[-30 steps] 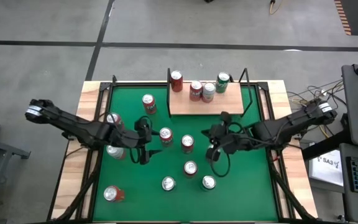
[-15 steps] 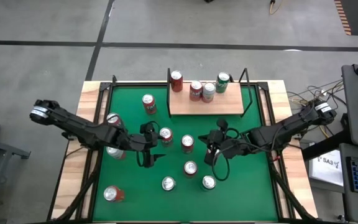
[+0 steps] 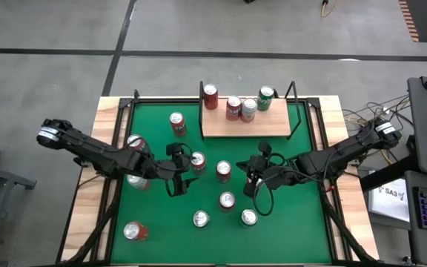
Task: Place canned beverage on shelf
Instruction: Put the red soda can on the shelf aligned with the other red soda can
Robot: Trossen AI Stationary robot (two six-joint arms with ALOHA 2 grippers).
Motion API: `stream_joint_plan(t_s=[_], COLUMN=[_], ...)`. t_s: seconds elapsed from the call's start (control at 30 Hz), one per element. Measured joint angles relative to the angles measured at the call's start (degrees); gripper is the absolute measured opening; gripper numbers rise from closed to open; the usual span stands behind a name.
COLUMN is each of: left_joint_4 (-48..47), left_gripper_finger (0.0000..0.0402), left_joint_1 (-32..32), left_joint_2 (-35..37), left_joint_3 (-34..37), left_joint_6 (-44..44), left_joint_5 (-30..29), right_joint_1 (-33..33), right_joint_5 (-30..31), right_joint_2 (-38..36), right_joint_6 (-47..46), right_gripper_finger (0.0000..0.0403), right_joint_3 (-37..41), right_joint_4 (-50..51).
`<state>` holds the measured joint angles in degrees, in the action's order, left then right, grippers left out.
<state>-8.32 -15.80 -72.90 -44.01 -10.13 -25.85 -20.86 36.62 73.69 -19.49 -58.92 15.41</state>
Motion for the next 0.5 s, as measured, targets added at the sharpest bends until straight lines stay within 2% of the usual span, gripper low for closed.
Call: stream_joint_plan(t_s=[0.5], left_joint_4=[0.0], left_gripper_finger=[0.0341], left_joint_1=[4.1], left_joint_2=[0.0], left_joint_3=[0.2], left_joint_6=[6.7], left_joint_5=[-0.2], right_joint_1=[0.0], right_joint_5=[0.0], right_joint_2=[0.0], right_joint_6=[0.5], right_gripper_finger=[0.0009], right_joint_3=[0.0], right_joint_4=[-0.8])
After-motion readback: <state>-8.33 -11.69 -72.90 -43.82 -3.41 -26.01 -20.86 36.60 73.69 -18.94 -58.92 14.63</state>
